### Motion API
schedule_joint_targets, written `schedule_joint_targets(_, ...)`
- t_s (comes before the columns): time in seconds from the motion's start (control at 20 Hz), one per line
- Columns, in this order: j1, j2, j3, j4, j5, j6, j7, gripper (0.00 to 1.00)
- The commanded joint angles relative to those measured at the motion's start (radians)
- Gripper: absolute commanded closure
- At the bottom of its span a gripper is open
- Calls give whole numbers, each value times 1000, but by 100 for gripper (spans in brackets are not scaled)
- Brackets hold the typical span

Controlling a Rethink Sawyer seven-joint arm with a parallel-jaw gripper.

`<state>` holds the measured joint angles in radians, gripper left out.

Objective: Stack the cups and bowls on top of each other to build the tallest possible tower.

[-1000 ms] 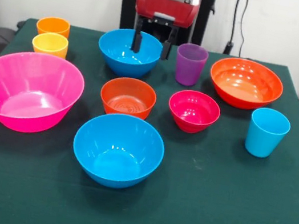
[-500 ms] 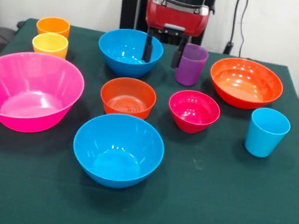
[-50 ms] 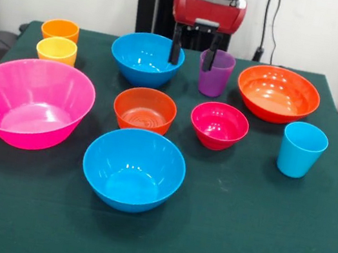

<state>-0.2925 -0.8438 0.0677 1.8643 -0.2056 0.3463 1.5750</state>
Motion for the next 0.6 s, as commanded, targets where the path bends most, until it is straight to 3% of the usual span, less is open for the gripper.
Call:
schedule_joint_targets(0.05, 35, -25, 51, -64, -42, 172, -5, 0)
schedule_joint_targets(0.6, 16, -28, 69, -38, -45, 154, 2, 0)
